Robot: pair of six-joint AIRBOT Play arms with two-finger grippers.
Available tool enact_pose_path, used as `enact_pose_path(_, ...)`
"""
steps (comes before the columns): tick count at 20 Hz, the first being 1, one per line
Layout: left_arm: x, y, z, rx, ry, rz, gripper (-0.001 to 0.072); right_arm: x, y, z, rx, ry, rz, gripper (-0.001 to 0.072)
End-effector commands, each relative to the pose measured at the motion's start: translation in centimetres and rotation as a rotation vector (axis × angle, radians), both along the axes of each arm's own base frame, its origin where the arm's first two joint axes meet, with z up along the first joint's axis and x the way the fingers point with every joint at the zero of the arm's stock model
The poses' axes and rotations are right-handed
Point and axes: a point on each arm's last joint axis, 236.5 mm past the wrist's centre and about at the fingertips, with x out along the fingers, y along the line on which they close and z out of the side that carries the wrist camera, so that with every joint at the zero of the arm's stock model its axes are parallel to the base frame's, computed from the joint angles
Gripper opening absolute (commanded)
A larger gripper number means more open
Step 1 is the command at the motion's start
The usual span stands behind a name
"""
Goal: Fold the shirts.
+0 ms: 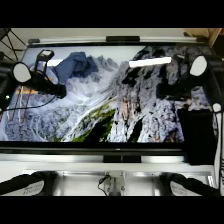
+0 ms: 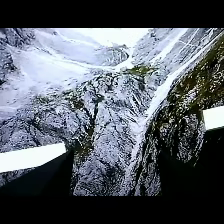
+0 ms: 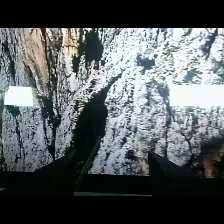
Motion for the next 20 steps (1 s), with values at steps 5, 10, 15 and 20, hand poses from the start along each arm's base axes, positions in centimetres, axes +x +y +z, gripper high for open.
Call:
enact_pose_path(5, 0.0, 0.0, 0.0, 0.000, 0.000, 0.000, 0.0597, 0.0, 0.0, 0.0, 0.000, -0.001, 0.000, 0.0551)
enact_pose_path(10, 0.0, 0.0, 0.0, 0.000, 0.000, 0.000, 0.0597, 0.0, 0.0, 0.0, 0.001, -0.001, 0.000, 0.0551)
enact_pose_path(15, 0.0, 0.0, 0.0, 0.000, 0.000, 0.000, 0.0597, 0.4, 0.2, 0.1, 0.009, -0.018, -0.008, 0.0551)
enact_pose_path(20, 0.0, 0.0, 0.0, 0.000, 0.000, 0.000, 0.0598, 1.2, -0.2, 0.3, -0.019, -0.054, 0.030, 0.0551)
